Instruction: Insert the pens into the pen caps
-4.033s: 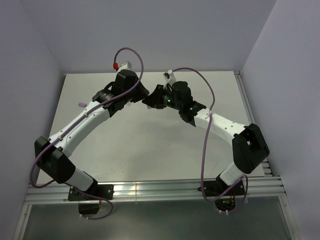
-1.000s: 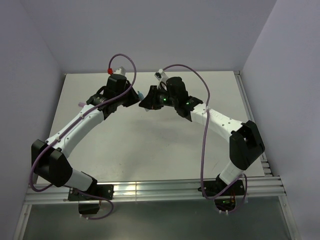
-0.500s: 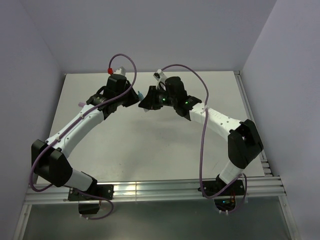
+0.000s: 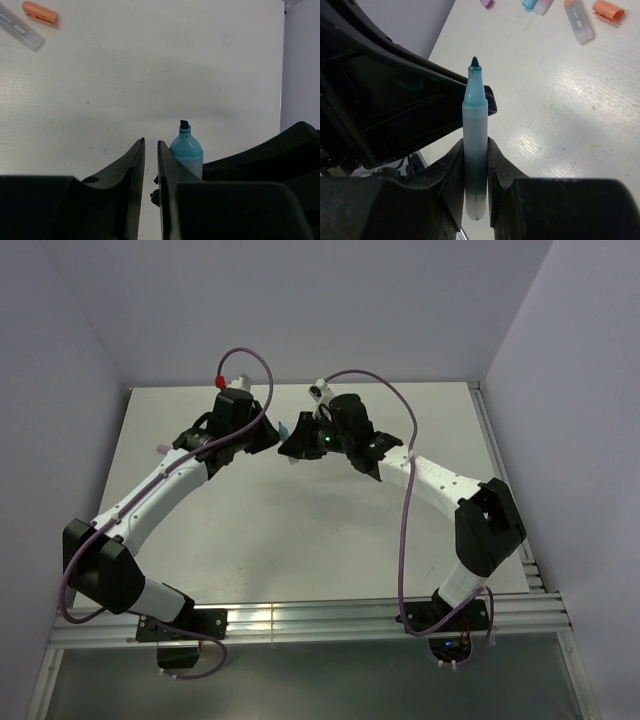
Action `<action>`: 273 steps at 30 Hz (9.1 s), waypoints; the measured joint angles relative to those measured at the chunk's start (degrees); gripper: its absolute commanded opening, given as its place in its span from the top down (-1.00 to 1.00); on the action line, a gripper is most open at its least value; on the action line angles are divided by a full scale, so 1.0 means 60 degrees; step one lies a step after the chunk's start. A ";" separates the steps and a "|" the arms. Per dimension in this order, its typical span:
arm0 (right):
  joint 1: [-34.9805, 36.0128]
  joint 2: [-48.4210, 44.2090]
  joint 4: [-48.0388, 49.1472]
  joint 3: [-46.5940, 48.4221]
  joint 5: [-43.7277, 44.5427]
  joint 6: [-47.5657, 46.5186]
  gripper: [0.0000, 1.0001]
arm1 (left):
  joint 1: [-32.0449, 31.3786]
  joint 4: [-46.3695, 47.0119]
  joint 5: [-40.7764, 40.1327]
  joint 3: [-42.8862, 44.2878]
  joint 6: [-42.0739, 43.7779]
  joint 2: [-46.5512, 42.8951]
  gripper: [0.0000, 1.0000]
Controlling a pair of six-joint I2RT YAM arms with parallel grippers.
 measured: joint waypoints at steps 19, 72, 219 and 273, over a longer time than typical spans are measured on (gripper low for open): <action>-0.1639 -0.1129 0.0025 -0.1118 0.0106 0.0936 1.00 | 0.2237 -0.0313 -0.1111 0.0171 0.1005 0.0339 0.09; -0.2422 -0.1231 0.0302 -0.1818 -0.1377 0.0634 1.00 | 0.4874 -0.0565 -0.0441 0.4543 0.4568 0.7435 0.00; -0.1479 -0.0980 0.0310 -0.1821 -0.2182 -0.0186 1.00 | 0.4524 -0.0288 0.1388 0.1647 0.1424 0.3767 0.99; 0.0688 -0.2393 -0.1038 -0.0138 0.0433 -0.1020 1.00 | 0.0557 0.2444 0.0608 -0.0233 -0.3486 -0.1778 0.99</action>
